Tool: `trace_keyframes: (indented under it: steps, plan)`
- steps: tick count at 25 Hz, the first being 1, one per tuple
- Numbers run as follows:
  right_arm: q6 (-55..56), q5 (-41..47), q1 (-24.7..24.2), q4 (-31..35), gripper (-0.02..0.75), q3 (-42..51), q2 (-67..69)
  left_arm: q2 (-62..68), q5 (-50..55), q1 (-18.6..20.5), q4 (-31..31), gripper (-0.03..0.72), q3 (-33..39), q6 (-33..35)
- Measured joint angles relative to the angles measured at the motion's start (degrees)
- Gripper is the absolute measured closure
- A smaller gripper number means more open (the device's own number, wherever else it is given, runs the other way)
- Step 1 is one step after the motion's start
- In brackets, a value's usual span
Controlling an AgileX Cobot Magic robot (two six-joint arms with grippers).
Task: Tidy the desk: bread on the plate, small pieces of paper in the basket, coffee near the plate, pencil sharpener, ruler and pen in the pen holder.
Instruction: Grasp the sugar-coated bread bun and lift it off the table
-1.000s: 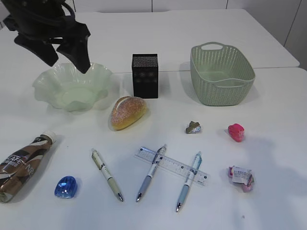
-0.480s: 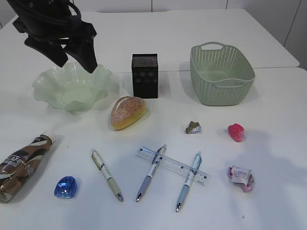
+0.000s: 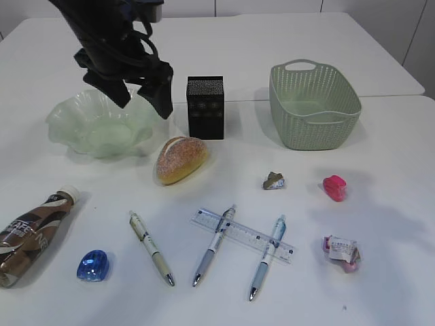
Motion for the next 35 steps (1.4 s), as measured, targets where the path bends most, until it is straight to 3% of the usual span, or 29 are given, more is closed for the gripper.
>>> trace_keyframes:
  steps: [9, 35]
  plan:
    - [0.00, -0.11, 0.00, 0.09, 0.260, -1.79, 0.93, 13.47, 2.45, -1.81, -1.81, 0.001, -13.04, 0.10]
    - [1.17, -0.11, 0.00, 0.09, 0.260, -1.79, 0.96, 22.64, -3.05, -1.90, -0.88, 0.001, -13.78, 0.64]
